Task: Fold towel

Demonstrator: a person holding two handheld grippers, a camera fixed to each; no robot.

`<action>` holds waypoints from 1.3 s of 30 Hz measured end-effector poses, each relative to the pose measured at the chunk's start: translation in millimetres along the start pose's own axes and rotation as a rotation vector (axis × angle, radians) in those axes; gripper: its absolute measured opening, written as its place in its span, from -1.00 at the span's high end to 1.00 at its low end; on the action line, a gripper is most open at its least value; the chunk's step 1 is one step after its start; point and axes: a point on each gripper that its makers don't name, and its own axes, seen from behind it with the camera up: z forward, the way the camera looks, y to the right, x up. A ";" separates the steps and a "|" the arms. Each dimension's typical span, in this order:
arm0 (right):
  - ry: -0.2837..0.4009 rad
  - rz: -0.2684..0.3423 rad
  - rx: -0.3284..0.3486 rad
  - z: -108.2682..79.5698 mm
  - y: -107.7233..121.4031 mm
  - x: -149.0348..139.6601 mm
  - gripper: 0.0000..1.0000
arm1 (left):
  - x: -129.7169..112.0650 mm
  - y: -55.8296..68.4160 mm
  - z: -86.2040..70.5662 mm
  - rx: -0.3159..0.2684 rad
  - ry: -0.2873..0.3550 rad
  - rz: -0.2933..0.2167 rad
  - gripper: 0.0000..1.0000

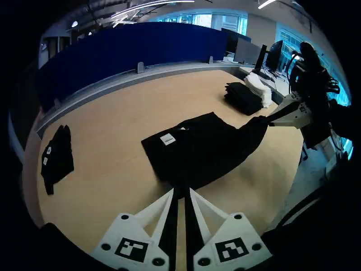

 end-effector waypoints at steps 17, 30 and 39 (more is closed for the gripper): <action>-0.006 -0.022 -0.025 32.4 39.7 25.7 0.69 | 39.6 -33.7 41.4 0.039 0.022 0.008 0.81; -0.028 0.046 -0.024 79.9 73.8 34.1 0.69 | 51.2 -62.6 94.9 0.058 -0.005 0.028 0.82; -0.069 0.058 -0.023 100.9 81.4 21.7 0.69 | 47.6 -67.8 123.9 0.040 -0.026 0.016 0.82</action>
